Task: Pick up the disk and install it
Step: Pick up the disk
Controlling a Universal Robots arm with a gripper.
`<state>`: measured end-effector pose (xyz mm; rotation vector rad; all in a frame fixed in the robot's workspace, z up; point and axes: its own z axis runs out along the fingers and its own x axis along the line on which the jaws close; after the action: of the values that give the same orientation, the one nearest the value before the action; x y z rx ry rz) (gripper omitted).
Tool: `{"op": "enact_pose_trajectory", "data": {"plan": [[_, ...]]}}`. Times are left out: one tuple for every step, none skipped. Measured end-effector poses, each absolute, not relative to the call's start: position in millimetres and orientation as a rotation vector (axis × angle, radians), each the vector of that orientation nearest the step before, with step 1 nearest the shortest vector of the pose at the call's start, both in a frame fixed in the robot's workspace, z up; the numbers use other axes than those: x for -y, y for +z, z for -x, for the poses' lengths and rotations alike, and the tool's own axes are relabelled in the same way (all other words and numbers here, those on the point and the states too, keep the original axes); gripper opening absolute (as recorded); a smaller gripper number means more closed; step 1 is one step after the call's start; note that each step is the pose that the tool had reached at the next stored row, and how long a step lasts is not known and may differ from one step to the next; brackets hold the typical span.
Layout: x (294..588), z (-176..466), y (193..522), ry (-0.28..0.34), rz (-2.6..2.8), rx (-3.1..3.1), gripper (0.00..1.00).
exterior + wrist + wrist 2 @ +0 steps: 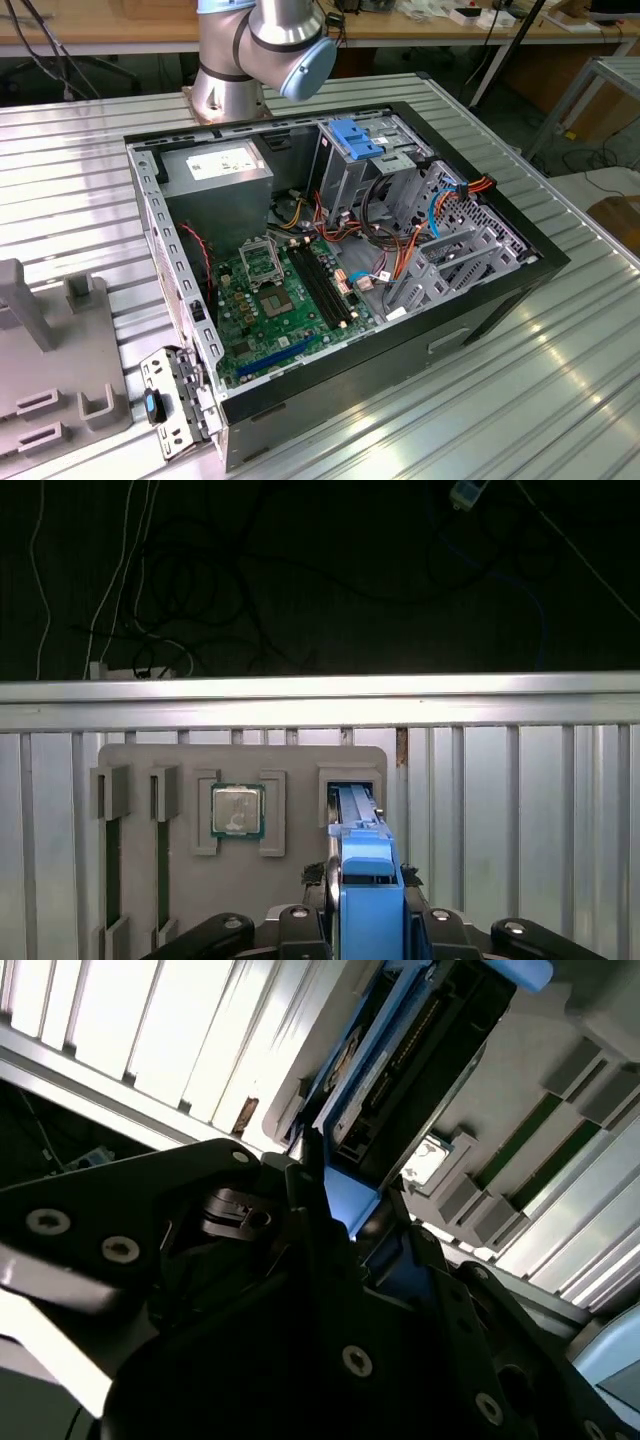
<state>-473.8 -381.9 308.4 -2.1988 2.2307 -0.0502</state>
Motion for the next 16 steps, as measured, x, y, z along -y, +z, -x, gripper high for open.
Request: {"op": "enact_pose_trajectory", "data": {"plan": [[381.9, 473.8, 308.4, -0.050, 2.206, -2.224, 0.37], [381.9, 473.8, 308.4, -0.050, 2.220, -2.210, 0.37], [381.9, 473.8, 308.4, -0.050, 2.231, -2.198, 0.37], [381.9, 473.9, 308.4, -0.050, 2.243, -2.185, 0.37], [381.9, 473.9, 308.4, -0.050, 2.250, -2.178, 0.37], [381.9, 473.9, 308.4, -0.050, 2.255, -2.173, 0.37], [381.9, 473.9, 308.4, -0.050, 2.255, -2.173, 0.37], [381.9, 473.9, 308.4, -0.050, 2.255, -2.173, 0.37], [381.9, 473.9, 308.4, -0.050, 2.255, -2.173, 0.37], [381.9, 473.9, 308.4, -0.050, 2.255, -2.173, 0.37], [381.9, 473.9, 308.4, -0.050, 2.255, -2.173, 0.37], [381.9, 473.9, 308.4, -0.050, 2.252, -2.176, 0.37], [382.0, 473.9, 308.4, -0.050, 2.248, -2.181, 0.37], [382.0, 473.9, 308.4, -0.050, 2.236, -2.193, 0.37], [382.0, 473.9, 308.3, -0.050, 2.233, -2.196, 0.37], [382.0, 473.9, 308.3, -0.050, 2.230, -2.199, 0.37]]}}
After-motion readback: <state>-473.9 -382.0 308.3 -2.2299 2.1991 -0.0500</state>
